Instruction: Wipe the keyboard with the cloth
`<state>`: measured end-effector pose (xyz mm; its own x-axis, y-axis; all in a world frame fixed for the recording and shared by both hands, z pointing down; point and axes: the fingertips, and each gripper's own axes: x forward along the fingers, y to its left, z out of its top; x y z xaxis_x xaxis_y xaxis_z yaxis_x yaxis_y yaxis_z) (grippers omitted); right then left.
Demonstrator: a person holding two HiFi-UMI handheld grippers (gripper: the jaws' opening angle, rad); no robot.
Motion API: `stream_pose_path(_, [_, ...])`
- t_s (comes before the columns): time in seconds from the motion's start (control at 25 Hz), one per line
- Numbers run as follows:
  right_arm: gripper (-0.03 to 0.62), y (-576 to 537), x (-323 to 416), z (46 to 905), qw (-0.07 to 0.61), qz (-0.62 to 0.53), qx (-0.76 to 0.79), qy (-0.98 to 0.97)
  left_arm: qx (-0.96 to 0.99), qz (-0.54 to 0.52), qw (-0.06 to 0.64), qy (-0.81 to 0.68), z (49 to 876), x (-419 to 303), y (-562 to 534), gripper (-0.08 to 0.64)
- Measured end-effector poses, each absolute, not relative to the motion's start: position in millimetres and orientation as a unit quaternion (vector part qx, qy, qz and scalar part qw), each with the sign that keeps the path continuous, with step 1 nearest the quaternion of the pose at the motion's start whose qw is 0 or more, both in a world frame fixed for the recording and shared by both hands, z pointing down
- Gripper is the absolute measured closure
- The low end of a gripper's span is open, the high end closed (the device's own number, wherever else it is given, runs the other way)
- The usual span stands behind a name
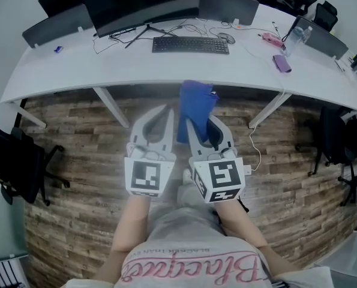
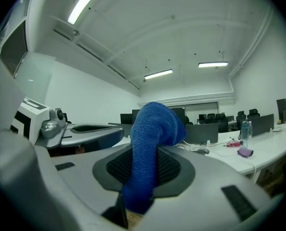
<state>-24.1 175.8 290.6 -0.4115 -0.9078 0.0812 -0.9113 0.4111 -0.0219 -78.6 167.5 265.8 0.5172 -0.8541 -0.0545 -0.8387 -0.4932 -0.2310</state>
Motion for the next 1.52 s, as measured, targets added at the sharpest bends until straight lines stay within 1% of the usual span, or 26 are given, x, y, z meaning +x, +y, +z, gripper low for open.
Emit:
stream_pose_path(0.24, [0.495,112.0,-9.6,287.6,0.028,0.03,0.53,-0.847,-0.858,-0.036,0.11,0.5,266.4,-62.0,103.9,0.555])
stream_pose_path(0.4, [0.495,70.4,4.6,292.2,0.039,0.031,0.522,-0.851,-0.855,-0.029,0.09,0.509,267.8,-48.2,58.5,0.554])
stream_pose_path(0.76, [0.495,-4.7,33.2,298.9,0.041,0.035,0.519,-0.853,-0.853,-0.039,0.104,0.511,274.6,-19.1,-12.5,0.555])
stream_pose_path(1.2, [0.495,-54.7,35.0,308.6,0.049,0.039,0.518,-0.853,-0.847,-0.041,0.089,0.523,285.5,-24.9,-64.4,0.554])
stream_pose_path(1.36, [0.495,-76.3,34.3,308.1,0.048,0.038,0.521,-0.851,-0.848,-0.041,0.096,0.52,284.3,-28.0,-86.2,0.555])
stream_pose_path(1.52, [0.495,-100.1,28.0,310.7,0.051,0.042,0.522,-0.85,-0.849,-0.026,0.079,0.521,284.9,-35.8,-110.0,0.555])
